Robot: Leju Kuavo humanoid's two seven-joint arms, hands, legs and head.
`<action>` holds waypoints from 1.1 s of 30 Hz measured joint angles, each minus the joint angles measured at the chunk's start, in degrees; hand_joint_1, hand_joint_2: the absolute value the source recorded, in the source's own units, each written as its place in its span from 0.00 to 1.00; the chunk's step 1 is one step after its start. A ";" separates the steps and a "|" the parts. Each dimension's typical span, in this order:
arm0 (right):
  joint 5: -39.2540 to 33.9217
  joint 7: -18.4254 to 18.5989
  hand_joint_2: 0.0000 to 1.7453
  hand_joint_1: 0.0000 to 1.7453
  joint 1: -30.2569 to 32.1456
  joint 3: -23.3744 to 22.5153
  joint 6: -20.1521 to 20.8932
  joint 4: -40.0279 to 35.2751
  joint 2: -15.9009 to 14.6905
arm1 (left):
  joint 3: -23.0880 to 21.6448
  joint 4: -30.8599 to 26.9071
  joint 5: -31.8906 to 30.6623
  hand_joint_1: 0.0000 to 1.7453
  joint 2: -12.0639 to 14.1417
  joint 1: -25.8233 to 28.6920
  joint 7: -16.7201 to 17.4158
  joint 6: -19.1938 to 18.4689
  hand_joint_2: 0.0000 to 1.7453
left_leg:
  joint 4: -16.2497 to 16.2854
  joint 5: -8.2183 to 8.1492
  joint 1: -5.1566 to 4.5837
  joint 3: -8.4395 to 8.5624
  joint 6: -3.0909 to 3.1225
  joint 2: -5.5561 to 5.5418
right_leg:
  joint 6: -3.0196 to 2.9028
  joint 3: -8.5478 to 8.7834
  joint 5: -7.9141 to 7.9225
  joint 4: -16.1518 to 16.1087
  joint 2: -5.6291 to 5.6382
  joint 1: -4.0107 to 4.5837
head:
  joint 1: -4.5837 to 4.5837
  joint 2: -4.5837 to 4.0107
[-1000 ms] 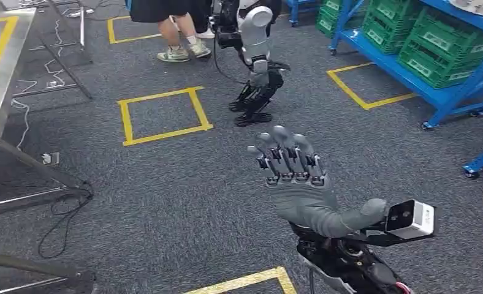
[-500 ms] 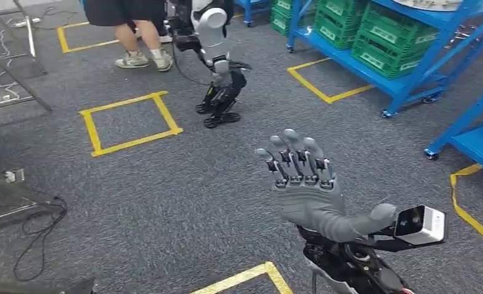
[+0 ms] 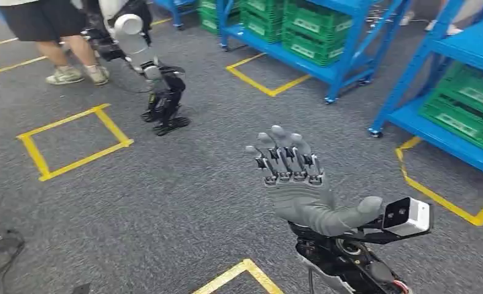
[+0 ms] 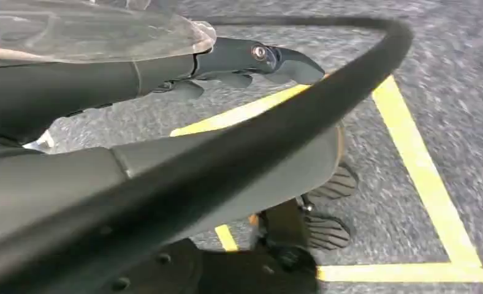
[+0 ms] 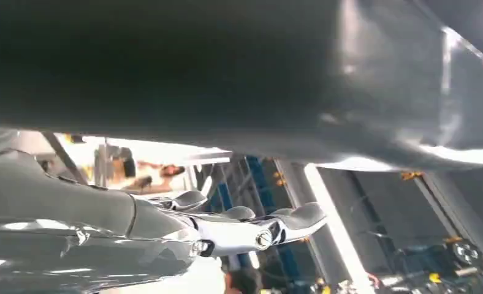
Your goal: Take the parts from the cabinet and place them on the table.
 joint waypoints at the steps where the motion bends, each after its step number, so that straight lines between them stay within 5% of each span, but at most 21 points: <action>1: -0.02 -0.02 0.00 0.00 -0.01 0.02 -0.07 0.00 0.00 | 0.00 0.00 0.00 0.00 0.02 -0.02 0.02 0.00 0.00 | -0.91 0.02 0.17 0.04 -0.10 0.57 | 0.21 -0.22 0.08 0.14 0.68 0.00 | 0.05 0.00; 4: -0.18 -0.09 0.00 0.00 0.11 0.00 -0.09 0.00 0.00 | 0.00 0.00 0.00 0.00 -0.11 -0.38 0.02 0.00 0.00 | -0.99 0.21 -0.23 0.29 0.22 2.56 | 1.40 -0.90 0.66 -0.31 2.78 -0.46 | -0.04 0.00; 5: -0.20 -0.11 0.00 0.00 0.19 -0.04 -0.15 0.02 0.00 | 0.00 0.00 -0.06 0.00 -0.15 -0.42 0.02 -0.04 0.00 | -1.94 0.64 0.52 0.58 0.57 3.85 | 1.46 -1.50 0.21 0.51 1.23 -0.37 | 0.20 0.00; 6: -0.22 -0.15 0.00 0.00 0.03 -0.15 -0.20 0.02 0.00 | 0.00 0.00 -0.09 0.00 -0.15 -0.40 0.02 -0.15 0.00 | -2.17 0.73 0.19 0.83 0.88 4.34 | 1.58 -2.32 -1.52 2.65 -2.91 0.23 | 0.68 0.00; 7: -0.22 -0.15 0.00 0.00 -0.09 -0.24 -0.33 0.09 0.00 | 0.00 0.00 -0.22 0.00 -0.15 -0.33 0.02 -0.20 0.00 | -2.15 0.71 0.01 0.86 1.13 5.33 | 1.73 -4.29 -4.17 6.95 -5.00 0.17 | 1.38 0.00; 10: -0.28 -0.20 0.00 0.00 0.22 -0.46 -0.39 0.20 0.00 | 0.00 0.00 -0.24 0.00 -0.11 0.00 0.02 -0.22 0.00 | -2.07 0.58 -0.28 0.91 1.18 7.92 | 2.24 -9.49 -9.03 19.29 -6.16 -0.20 | 1.99 0.00; 11: -0.37 -0.24 0.00 0.00 0.30 -0.50 -0.39 0.31 -0.02 | 0.00 0.00 -0.24 0.00 -0.11 0.01 0.02 -0.22 0.00 | -2.05 0.50 -0.28 0.98 1.12 8.77 | 2.41 -9.06 -8.13 18.61 -6.32 -0.32 | 2.21 0.00; 13: -0.44 -0.28 0.00 0.00 0.28 -0.52 -0.33 0.39 -0.02 | 0.00 0.00 -0.24 0.00 -0.17 -0.08 0.02 -0.28 0.00 | -1.85 0.09 -0.16 1.30 0.76 10.24 | 2.64 -4.12 -3.47 9.66 -7.28 -0.68 | 2.73 0.00; 14: -0.44 -0.31 0.00 0.00 0.26 -0.55 -0.29 0.39 -0.02 | 0.00 0.00 -0.22 0.00 -0.24 -0.13 0.02 -0.31 0.00 | -1.59 -0.25 -0.09 1.56 0.46 10.88 | 2.69 -0.98 -1.15 4.02 -8.76 -0.71 | 2.91 0.00; 15: -0.44 -0.31 0.00 0.00 0.22 -0.57 -0.26 0.44 -0.02 | 0.00 0.00 -0.22 0.00 -0.07 -0.07 0.00 -0.28 0.00 | -1.38 -0.61 -0.37 1.65 -0.02 11.28 | 2.72 0.60 -2.14 1.10 -11.77 -0.12 | 3.26 0.00; 16: -0.46 -0.31 0.00 0.00 0.16 -0.57 -0.24 0.44 -0.02 | 0.00 0.00 -0.22 0.00 -0.09 -0.11 0.00 -0.28 0.00 | -0.63 -0.86 -0.67 1.48 -0.41 11.75 | 1.80 0.97 -1.74 0.60 -11.25 -0.06 | 3.59 0.00; 19: -0.57 -0.31 0.00 0.00 0.23 -0.72 -0.24 0.48 -0.02 | 0.00 0.00 -0.22 0.00 -0.18 -0.38 -0.02 -0.24 0.00 | -0.83 -0.74 -0.61 1.79 -0.87 13.70 | 0.92 0.41 -1.53 0.88 -8.96 0.28 | 2.62 0.00; 20: -0.57 -0.33 0.00 0.00 0.22 -0.81 -0.24 0.48 -0.02 | 0.00 0.00 -0.22 0.00 -0.22 -0.45 -0.04 -0.24 0.00 | -0.51 -1.46 -0.36 1.71 -1.38 13.16 | 0.30 0.68 -1.27 0.51 -8.19 -0.06 | 2.62 0.00; 21: -0.57 -0.33 0.00 0.00 0.11 -0.92 -0.24 0.48 -0.02 | -0.02 0.00 -0.22 0.00 -0.20 -0.52 -0.04 -0.24 0.00 | 1.01 -2.79 -0.11 1.26 -1.61 9.89 | 0.01 0.53 -1.11 0.47 -7.68 -0.07 | 2.25 0.00; 23: -0.57 -0.33 0.00 0.00 -0.02 -0.96 -0.24 0.48 -0.02 | -0.02 0.00 -0.22 0.00 -0.20 -0.42 -0.06 -0.24 0.00 | 10.32 -7.77 -0.04 -3.21 -1.66 6.52 | -0.50 0.09 -0.80 0.48 -6.44 -0.06 | 1.44 0.00; 25: -0.59 -0.33 0.00 0.00 0.18 -1.01 -0.28 0.59 -0.02 | -0.02 0.00 -0.24 0.00 -0.24 -0.14 -0.09 -0.28 0.00 | 18.90 -10.28 -0.09 -7.82 -1.55 5.98 | -0.81 -0.26 -0.56 0.49 -4.79 0.17 | 0.90 0.00; 26: -0.61 -0.35 0.00 0.00 0.25 -1.03 -0.39 0.66 -0.02 | -0.02 0.00 -0.41 0.00 -0.29 -0.06 -0.11 -0.33 0.00 | 19.07 -9.36 -0.09 -8.24 -1.36 5.96 | -0.90 -0.31 -0.47 0.49 -3.96 0.27 | 0.79 0.00; 29: -0.70 -0.39 0.00 0.00 0.24 -1.22 -0.66 0.81 -0.04 | -0.02 0.00 -0.65 0.00 -0.24 -0.03 -0.26 -0.35 0.00 | 5.88 -1.47 -0.31 -2.45 -0.21 4.33 | -0.73 -0.24 -0.14 0.48 -1.40 0.34 | 0.42 0.00; 30: -0.72 -0.39 0.00 0.00 0.24 -1.38 -0.68 0.81 -0.04 | -0.02 0.00 -0.85 0.00 -0.07 -0.06 -0.26 -0.35 0.00 | 1.00 -0.11 -0.36 -0.32 0.25 1.34 | -0.61 -0.31 0.00 0.47 -0.77 0.18 | 0.20 0.00; 31: -0.81 -0.39 0.00 0.00 0.21 -1.49 -0.79 0.81 -0.04 | -0.02 0.00 -0.96 0.00 0.02 -0.07 -0.28 -0.37 0.00 | -0.35 -0.47 -0.24 0.15 0.37 0.59 | -0.31 -0.68 0.09 0.61 -0.07 0.53 | 0.22 0.00; 33: -0.81 -0.42 0.00 0.00 0.32 -1.62 -0.83 0.81 -0.07 | -0.02 0.00 -1.03 0.00 0.02 -0.27 -0.37 -0.42 0.00 | -0.30 -0.39 -0.62 0.06 0.23 1.85 | 0.34 -1.04 0.45 0.47 1.03 0.04 | 0.29 0.00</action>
